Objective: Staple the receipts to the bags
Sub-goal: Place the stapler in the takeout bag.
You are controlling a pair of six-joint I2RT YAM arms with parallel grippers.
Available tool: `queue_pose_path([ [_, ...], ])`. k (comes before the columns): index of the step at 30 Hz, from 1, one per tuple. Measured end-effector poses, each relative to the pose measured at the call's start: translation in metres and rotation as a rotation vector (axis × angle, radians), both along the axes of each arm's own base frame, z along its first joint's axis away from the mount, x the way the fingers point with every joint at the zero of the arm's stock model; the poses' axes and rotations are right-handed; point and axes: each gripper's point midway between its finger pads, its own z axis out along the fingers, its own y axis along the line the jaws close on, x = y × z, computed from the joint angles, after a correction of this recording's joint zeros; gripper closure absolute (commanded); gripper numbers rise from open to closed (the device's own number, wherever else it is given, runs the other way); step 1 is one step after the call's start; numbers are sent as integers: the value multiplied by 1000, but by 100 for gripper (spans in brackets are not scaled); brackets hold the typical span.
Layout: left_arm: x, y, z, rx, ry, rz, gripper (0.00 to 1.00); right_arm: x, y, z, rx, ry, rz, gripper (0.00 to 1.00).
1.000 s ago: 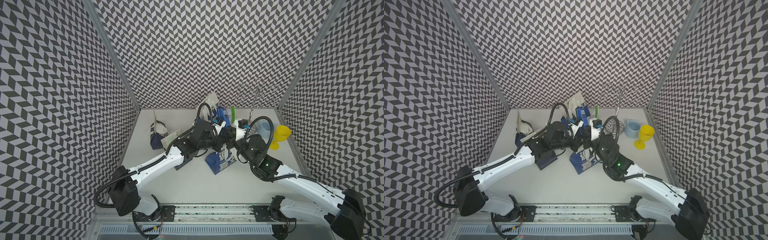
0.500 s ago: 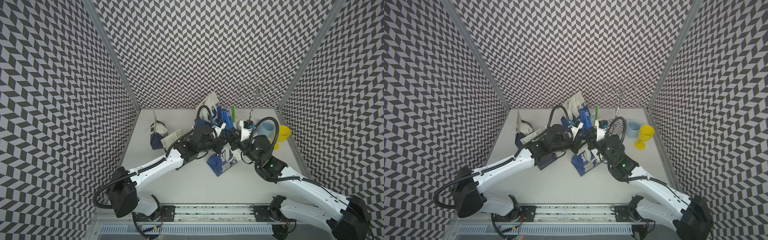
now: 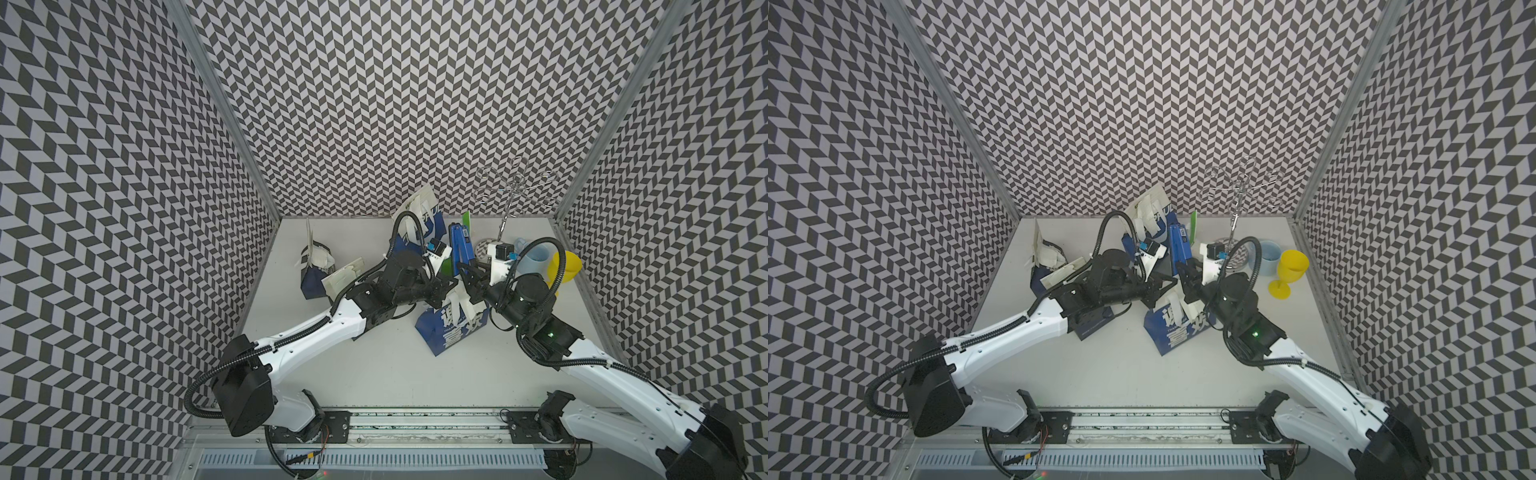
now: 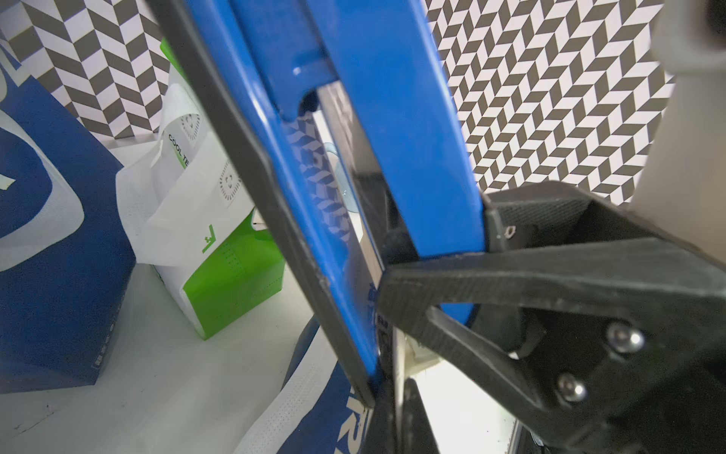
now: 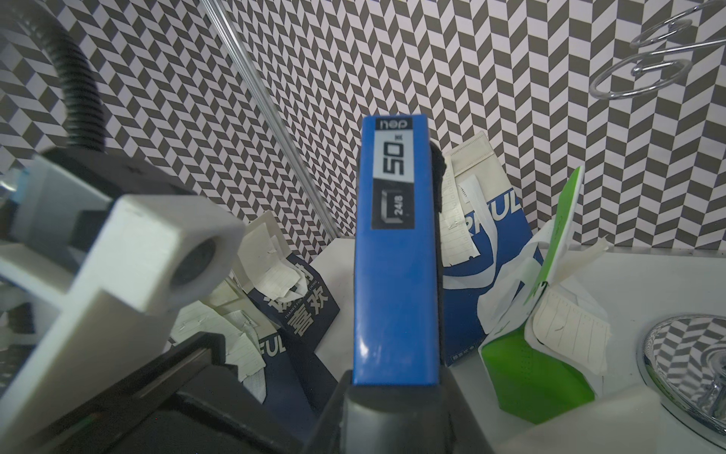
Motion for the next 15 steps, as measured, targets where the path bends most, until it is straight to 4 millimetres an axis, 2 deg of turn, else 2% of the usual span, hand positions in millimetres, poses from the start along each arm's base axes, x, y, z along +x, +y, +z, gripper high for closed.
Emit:
queue_pose_path([
  [15, 3, -6, 4, 6, 6, -10, 100, 6, 2, 14, -40, -27, 8, 100],
])
